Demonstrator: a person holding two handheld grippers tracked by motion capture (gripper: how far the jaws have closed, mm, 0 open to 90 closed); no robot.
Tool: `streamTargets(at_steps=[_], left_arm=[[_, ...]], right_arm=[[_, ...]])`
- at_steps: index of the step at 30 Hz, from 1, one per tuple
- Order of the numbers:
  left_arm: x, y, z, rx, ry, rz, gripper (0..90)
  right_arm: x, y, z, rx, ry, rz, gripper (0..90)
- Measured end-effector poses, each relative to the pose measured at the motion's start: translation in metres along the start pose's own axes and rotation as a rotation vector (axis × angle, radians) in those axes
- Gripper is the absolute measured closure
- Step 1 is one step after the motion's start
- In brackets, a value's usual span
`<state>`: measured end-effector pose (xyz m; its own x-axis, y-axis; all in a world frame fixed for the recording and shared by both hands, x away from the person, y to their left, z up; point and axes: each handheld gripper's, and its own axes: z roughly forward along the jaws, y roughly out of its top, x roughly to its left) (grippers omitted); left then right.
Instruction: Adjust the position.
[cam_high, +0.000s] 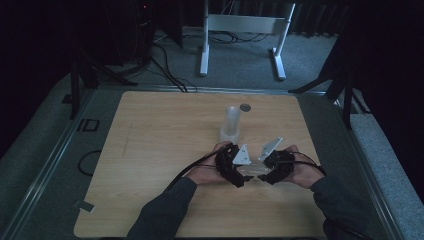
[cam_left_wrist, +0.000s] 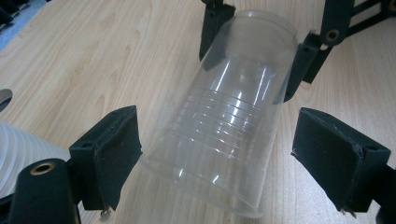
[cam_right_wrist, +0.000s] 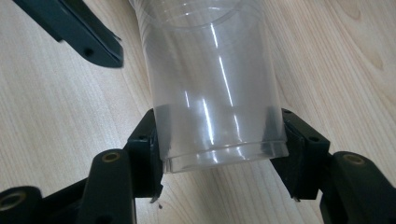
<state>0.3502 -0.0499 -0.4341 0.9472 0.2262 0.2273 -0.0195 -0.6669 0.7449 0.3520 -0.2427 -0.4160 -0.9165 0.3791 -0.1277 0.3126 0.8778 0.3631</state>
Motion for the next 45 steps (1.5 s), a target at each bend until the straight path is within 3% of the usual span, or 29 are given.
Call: streamTargets(at_steps=[11,16,25,30,45], left_arm=[[0.010,-0.002,-0.010,-0.057,0.006,-0.070,15.2],[0.011,-0.003,-0.011,-0.060,0.010,-0.079,15.4],[0.017,-0.006,-0.011,-0.071,0.016,-0.142,16.3],[0.019,-0.007,-0.012,-0.080,0.042,-0.173,16.7],[0.027,-0.009,-0.015,-0.093,0.064,-0.239,18.6]], right_arm=[[-0.005,-0.009,0.008,-0.023,-0.057,0.120,41.7],[-0.006,-0.011,0.010,-0.050,-0.077,0.168,41.7],[-0.006,-0.017,0.016,-0.097,-0.161,0.292,41.8],[-0.006,-0.020,0.022,-0.110,-0.194,0.355,41.8],[-0.007,-0.023,0.030,-0.184,-0.265,0.521,41.8]])
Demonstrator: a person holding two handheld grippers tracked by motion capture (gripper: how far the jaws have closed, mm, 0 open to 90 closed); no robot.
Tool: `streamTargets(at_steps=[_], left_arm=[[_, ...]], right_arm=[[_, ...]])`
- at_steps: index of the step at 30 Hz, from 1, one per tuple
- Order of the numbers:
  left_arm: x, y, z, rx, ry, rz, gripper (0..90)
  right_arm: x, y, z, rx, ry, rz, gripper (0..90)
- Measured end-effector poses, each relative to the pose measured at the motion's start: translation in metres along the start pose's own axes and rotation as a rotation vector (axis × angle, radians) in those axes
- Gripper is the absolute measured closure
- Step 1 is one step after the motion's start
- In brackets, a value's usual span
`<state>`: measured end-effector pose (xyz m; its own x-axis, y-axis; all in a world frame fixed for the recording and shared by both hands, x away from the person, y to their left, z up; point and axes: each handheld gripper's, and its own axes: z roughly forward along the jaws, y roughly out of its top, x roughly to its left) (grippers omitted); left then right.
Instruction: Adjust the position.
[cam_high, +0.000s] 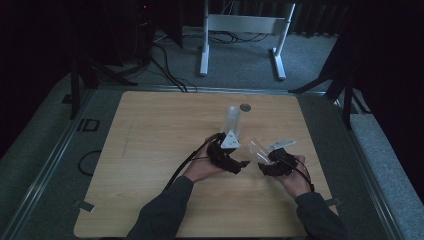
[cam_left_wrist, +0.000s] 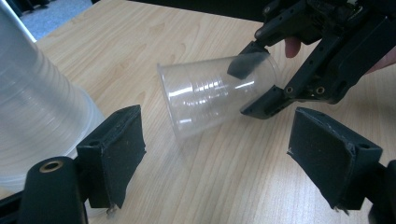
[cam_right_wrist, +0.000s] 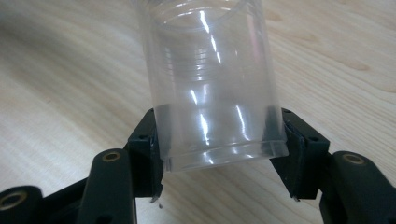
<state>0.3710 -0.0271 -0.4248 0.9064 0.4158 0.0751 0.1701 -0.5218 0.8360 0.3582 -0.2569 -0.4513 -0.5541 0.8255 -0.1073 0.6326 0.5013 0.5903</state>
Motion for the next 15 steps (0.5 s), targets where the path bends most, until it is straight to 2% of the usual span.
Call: streamTargets(at_steps=[2,6,10,15], left_arm=[[0.0002,0.0002,-0.0002,-0.003,0.003,-0.005,18.8],[0.0021,0.0004,-0.0010,-0.007,0.011,-0.017,19.6],[0.0032,0.0001,-0.0009,-0.003,0.018,-0.027,19.6],[0.0030,0.0002,-0.0012,-0.006,0.021,-0.032,19.6]], right_arm=[[-0.0001,-0.0003,0.0002,-0.003,-0.008,0.009,41.8],[-0.0001,-0.0029,0.0023,-0.020,-0.042,0.059,41.8],[0.0032,-0.0040,0.0045,-0.046,-0.092,0.093,41.8],[0.0027,-0.0040,0.0042,-0.083,-0.119,0.145,41.8]])
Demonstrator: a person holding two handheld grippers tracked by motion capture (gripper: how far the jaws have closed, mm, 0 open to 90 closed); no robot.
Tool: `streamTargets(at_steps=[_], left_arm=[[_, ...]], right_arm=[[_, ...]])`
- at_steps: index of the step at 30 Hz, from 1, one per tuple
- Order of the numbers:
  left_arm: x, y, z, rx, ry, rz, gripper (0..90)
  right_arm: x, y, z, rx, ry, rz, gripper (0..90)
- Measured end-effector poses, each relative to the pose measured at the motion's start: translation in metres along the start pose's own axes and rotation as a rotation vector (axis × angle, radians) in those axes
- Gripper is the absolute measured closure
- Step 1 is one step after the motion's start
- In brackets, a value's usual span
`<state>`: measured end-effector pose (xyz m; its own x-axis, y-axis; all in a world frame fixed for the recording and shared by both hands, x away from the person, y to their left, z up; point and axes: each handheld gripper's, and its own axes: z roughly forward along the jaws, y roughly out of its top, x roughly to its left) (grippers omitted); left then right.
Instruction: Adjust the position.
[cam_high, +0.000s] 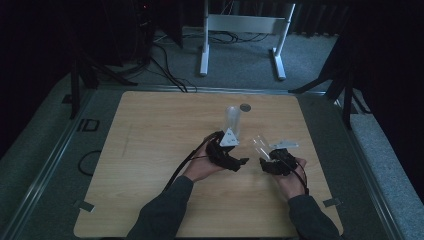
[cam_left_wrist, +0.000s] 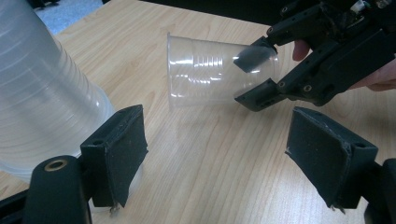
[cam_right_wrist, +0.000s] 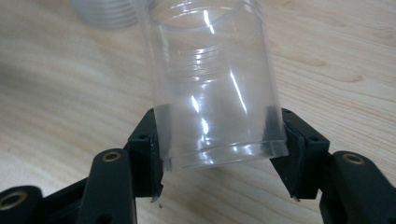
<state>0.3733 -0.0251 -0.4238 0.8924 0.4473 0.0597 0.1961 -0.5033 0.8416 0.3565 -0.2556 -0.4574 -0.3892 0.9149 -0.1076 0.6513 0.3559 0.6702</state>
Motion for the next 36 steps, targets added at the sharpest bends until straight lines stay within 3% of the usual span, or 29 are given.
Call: streamTargets(at_steps=[8,15,32,36], left_arm=[[0.002,0.000,-0.001,-0.004,-0.006,-0.018,19.7],[0.002,0.000,0.000,-0.005,-0.003,-0.024,19.7],[0.002,0.000,0.002,-0.012,-0.013,-0.048,20.1],[0.004,0.001,0.002,-0.029,-0.022,-0.073,20.1]], right_arm=[[0.000,-0.003,0.001,-0.053,-0.029,0.066,41.8],[0.001,-0.004,-0.001,-0.111,-0.067,0.096,41.8],[0.011,-0.004,-0.002,-0.212,-0.129,0.090,41.8],[0.011,-0.004,-0.003,-0.230,-0.135,0.086,41.8]])
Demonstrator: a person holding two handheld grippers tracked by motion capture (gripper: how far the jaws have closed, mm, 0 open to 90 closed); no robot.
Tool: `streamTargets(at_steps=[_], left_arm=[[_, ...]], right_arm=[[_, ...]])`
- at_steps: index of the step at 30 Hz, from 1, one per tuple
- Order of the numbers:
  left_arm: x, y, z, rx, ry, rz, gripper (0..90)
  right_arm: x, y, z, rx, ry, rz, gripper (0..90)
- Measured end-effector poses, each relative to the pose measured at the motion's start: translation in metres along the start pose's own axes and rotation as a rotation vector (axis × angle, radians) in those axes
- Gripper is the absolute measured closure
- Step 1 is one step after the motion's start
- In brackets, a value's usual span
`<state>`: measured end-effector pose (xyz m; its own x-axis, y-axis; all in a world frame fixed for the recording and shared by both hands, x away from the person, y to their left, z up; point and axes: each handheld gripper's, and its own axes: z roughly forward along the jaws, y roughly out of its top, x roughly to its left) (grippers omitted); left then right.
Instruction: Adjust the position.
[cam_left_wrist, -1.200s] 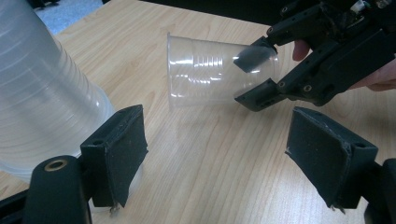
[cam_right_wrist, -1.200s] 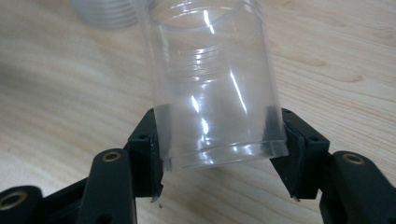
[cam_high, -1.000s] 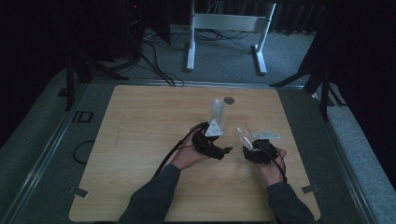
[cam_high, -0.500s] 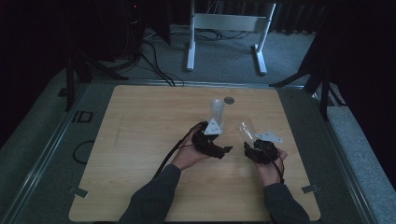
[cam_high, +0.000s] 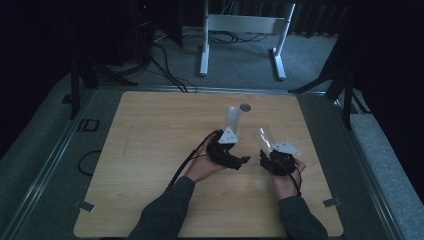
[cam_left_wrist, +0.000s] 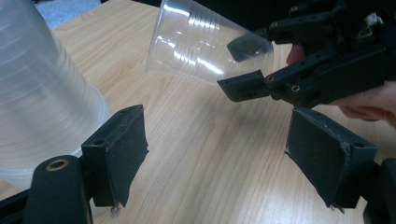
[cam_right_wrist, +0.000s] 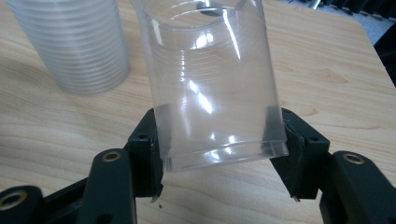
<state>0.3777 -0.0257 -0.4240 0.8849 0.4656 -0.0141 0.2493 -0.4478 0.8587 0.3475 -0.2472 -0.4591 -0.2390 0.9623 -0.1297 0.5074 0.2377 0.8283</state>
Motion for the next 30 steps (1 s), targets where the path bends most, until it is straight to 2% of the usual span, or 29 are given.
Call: streamTargets(at_steps=[6,18,30], left_arm=[[0.000,0.001,-0.001,-0.001,0.002,-0.003,20.3],[0.001,0.002,-0.001,-0.016,-0.003,-0.022,20.6],[0.003,0.004,0.001,-0.030,-0.028,-0.054,21.6]], right_arm=[[0.000,0.001,-0.003,-0.033,-0.005,0.007,41.8],[-0.001,0.001,-0.005,-0.064,-0.001,0.022,41.8],[0.000,0.002,-0.011,-0.104,0.004,0.013,41.8]])
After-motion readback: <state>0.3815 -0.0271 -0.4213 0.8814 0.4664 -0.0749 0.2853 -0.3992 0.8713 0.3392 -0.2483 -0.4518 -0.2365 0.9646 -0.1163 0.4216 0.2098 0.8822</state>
